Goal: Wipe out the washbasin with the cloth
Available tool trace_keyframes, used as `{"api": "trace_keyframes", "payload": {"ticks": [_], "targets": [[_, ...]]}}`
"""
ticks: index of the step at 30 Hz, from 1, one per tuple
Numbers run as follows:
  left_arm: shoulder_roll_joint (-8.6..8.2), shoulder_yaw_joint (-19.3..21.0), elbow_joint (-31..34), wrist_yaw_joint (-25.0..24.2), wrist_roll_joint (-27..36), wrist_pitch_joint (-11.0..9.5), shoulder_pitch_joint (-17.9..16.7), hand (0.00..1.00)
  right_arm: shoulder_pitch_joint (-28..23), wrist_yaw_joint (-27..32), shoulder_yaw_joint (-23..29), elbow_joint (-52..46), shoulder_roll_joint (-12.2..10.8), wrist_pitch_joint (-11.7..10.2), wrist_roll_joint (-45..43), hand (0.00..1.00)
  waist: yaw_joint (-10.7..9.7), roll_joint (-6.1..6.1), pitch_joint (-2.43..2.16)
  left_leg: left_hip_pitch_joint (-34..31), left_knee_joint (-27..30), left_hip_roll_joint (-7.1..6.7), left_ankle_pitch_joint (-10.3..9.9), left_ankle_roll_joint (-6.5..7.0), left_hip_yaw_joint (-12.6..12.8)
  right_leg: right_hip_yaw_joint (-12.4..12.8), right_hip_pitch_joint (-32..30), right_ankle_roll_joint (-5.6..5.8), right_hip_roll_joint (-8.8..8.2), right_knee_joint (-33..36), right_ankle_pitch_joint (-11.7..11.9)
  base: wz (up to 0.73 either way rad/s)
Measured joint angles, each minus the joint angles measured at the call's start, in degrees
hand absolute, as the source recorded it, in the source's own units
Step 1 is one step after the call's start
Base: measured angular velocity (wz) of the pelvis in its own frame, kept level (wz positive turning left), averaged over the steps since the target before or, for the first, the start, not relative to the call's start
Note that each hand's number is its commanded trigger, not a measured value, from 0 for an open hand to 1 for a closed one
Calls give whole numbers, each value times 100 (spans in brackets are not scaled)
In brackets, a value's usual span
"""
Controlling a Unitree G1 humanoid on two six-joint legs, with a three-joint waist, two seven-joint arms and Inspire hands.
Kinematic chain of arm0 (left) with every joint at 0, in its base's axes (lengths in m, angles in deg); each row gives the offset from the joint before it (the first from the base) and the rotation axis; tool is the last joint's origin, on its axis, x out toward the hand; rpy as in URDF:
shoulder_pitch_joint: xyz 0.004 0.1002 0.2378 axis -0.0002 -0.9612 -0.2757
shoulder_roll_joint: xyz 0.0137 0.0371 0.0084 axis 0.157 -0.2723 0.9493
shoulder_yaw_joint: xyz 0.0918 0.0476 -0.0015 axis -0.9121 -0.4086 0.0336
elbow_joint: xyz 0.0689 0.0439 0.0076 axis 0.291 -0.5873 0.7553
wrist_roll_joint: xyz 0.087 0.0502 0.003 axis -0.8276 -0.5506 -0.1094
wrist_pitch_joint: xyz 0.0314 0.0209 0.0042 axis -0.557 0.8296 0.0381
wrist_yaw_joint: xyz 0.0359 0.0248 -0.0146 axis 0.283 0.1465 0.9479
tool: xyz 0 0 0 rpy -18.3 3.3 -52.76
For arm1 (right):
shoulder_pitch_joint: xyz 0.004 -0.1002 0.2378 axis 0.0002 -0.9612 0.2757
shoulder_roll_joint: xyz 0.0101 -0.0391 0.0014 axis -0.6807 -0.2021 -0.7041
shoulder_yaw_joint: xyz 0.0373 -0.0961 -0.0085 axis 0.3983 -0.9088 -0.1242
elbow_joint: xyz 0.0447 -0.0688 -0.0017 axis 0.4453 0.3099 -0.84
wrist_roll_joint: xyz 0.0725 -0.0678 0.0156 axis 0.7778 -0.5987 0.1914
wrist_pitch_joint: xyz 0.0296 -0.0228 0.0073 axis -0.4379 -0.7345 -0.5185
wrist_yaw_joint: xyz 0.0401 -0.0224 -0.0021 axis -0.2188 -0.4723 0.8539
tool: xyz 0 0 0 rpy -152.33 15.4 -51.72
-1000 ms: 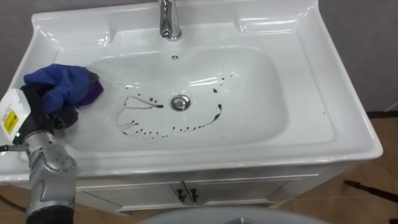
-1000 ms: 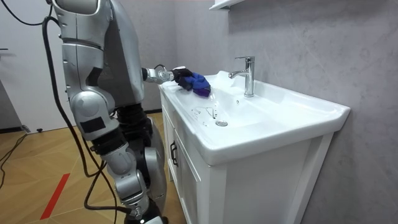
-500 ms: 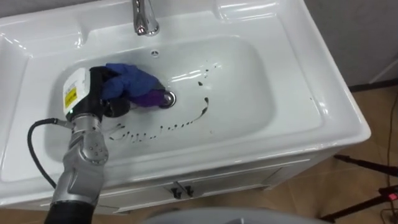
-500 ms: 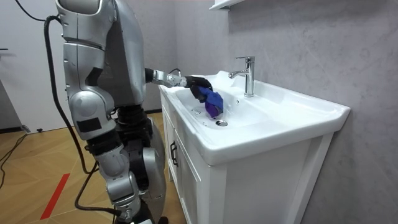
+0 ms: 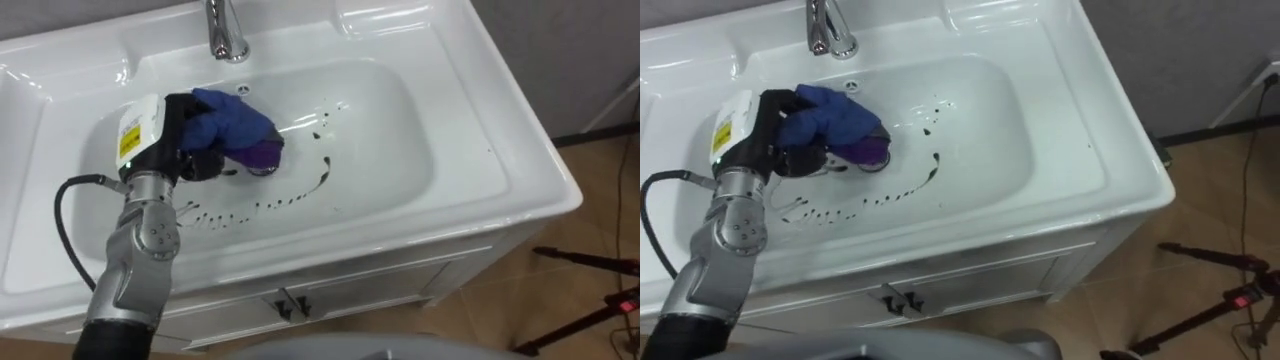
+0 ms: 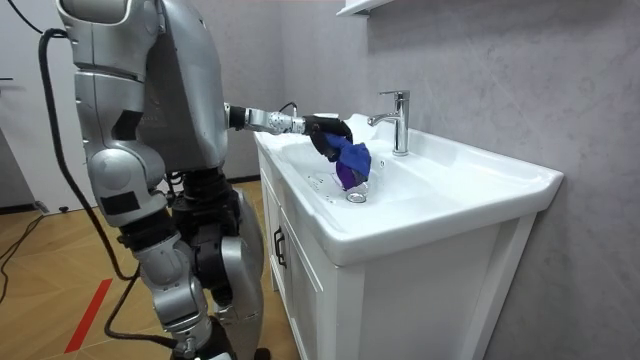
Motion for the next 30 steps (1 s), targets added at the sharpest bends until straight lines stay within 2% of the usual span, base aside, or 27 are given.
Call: {"api": "trace_keyframes", "payload": {"ticks": [2,6,14,16,17,19,20,23,30], "targets": [[10,-1,0,-115,-525,2,-1,100,16,0,6,0,4,-7,-129,0,0,12,1,0,-1,16,0,-1,56,49,-26,-6,11,8,3,-12],[53,-10,-6,-372,-1004,44,-1,100,13,-111,6,-1,29,-7,-330,0,-28,39,-12,-24,4,16,1,-1,83,48,-44,-6,10,1,4,-1],[65,-115,-103,-1012,-1816,385,-59,100,34,-188,9,-18,44,2,-460,0,-40,32,-11,-103,90,24,1,-2,125,45,-52,-8,8,-66,5,0],[161,-217,-205,-1212,-2005,457,-20,100,77,-246,3,-15,51,2,-490,0,-63,61,-31,-106,92,41,1,-2,193,46,-61,-9,11,-63,5,0],[268,-334,-304,-1315,-2055,507,47,100,98,-269,0,2,66,3,-490,0,-61,66,-30,-103,91,46,1,-2,212,43,-61,-10,12,-53,5,0],[376,-444,-484,-1448,-2140,548,96,100,187,-316,-1,101,133,6,-490,0,-56,83,-23,-91,88,54,0,-2,286,63,-89,-18,3,-13,-1,-11],[435,-509,-511,-1599,-2232,592,99,100,246,-322,-2,141,180,14,-494,0,-58,113,-37,-92,81,59,0,-2,336,75,-124,-21,-1,13,-4,-18],[476,-551,-503,-1830,-2348,634,148,100,293,-333,-5,165,227,18,-501,0,-56,147,-28,-106,76,67,1,-2,347,79,-159,-22,-2,37,-5,-7],[505,-553,-468,-2703,-2577,779,348,100,406,-369,10,172,243,24,-675,0,-142,190,-25,-143,76,76,0,-1,349,49,-240,-28,-15,119,-14,0]]}}
